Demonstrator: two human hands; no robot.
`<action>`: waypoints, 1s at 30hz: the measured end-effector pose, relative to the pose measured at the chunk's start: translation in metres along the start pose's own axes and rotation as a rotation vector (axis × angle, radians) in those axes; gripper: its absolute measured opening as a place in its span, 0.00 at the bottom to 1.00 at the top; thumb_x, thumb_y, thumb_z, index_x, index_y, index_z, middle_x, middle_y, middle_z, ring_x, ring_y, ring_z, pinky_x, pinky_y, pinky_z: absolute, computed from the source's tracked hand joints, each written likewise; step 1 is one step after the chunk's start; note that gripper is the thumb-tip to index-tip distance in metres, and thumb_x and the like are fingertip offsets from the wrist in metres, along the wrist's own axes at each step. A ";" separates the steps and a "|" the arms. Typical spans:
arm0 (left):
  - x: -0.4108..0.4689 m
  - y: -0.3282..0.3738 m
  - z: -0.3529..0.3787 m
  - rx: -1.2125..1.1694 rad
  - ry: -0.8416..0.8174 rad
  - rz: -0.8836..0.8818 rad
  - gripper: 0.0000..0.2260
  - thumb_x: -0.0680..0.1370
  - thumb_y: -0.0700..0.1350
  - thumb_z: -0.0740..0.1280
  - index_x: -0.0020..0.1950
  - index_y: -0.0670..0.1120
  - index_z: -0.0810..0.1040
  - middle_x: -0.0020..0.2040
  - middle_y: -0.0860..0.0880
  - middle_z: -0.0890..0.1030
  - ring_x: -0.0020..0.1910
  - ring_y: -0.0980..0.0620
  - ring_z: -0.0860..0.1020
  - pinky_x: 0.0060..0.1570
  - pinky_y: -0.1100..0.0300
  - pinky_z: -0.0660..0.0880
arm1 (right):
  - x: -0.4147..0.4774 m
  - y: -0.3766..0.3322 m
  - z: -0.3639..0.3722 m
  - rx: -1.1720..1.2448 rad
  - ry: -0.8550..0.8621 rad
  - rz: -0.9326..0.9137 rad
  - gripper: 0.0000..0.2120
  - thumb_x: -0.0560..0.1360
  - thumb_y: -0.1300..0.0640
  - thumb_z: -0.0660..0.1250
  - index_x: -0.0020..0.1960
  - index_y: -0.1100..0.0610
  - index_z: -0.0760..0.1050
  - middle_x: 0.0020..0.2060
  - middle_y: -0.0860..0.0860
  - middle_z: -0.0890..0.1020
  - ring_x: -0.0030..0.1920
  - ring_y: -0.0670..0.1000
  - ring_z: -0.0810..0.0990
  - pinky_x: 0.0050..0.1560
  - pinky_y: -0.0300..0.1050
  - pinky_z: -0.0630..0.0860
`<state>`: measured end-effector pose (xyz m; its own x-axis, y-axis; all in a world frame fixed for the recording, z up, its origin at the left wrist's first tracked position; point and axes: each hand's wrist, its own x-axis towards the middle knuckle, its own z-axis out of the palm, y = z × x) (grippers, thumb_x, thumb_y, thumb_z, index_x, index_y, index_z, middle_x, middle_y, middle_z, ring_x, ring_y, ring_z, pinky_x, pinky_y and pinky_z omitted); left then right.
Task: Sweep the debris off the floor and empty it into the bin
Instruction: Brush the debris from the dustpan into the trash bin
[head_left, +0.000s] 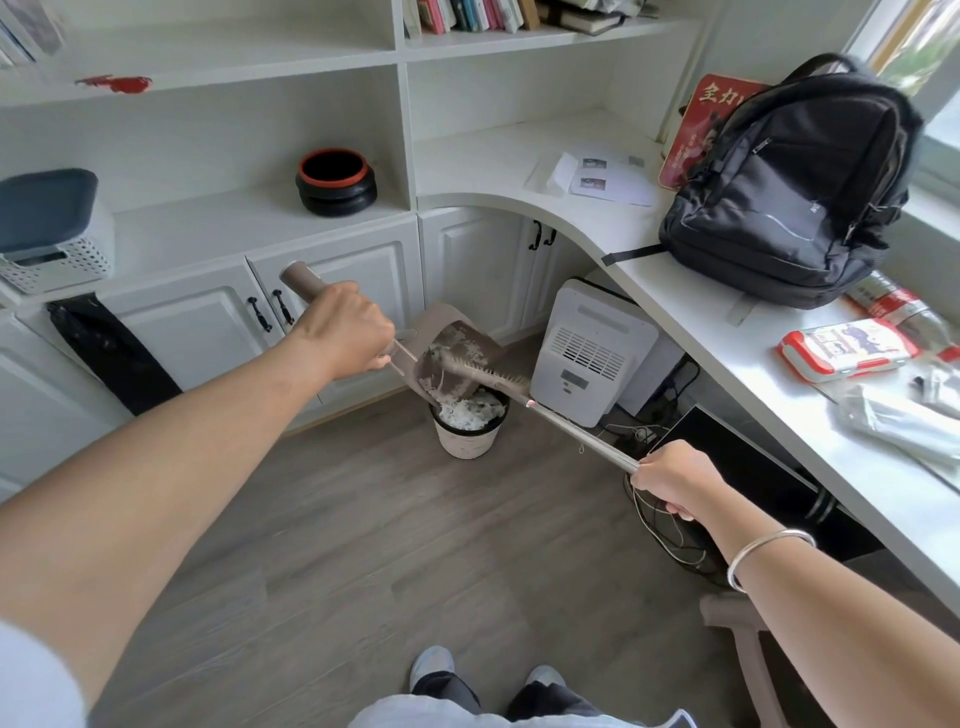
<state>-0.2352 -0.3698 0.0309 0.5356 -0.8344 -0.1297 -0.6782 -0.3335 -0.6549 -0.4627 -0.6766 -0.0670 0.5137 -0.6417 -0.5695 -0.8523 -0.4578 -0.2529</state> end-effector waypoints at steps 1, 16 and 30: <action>0.000 0.000 0.000 -0.005 -0.004 -0.005 0.18 0.81 0.58 0.57 0.45 0.50 0.81 0.44 0.53 0.85 0.44 0.53 0.82 0.49 0.60 0.70 | 0.001 0.001 -0.002 0.018 0.007 -0.007 0.14 0.66 0.61 0.61 0.46 0.59 0.82 0.31 0.55 0.76 0.25 0.53 0.71 0.25 0.38 0.68; -0.015 -0.010 -0.008 -0.015 -0.021 -0.035 0.19 0.81 0.59 0.56 0.45 0.50 0.81 0.44 0.52 0.84 0.42 0.51 0.81 0.48 0.59 0.69 | 0.015 0.000 0.007 0.099 0.055 0.035 0.07 0.70 0.59 0.64 0.43 0.59 0.80 0.31 0.55 0.77 0.25 0.53 0.73 0.27 0.39 0.72; -0.011 -0.009 -0.009 -0.025 -0.015 -0.078 0.19 0.81 0.60 0.57 0.46 0.50 0.81 0.45 0.52 0.84 0.44 0.52 0.82 0.50 0.59 0.70 | 0.007 0.003 0.012 -0.001 -0.049 0.084 0.04 0.67 0.61 0.62 0.40 0.61 0.74 0.33 0.56 0.76 0.25 0.53 0.73 0.24 0.35 0.69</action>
<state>-0.2396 -0.3620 0.0450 0.5943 -0.7991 -0.0903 -0.6464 -0.4079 -0.6448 -0.4627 -0.6745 -0.0811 0.4345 -0.6470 -0.6266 -0.8923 -0.4038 -0.2018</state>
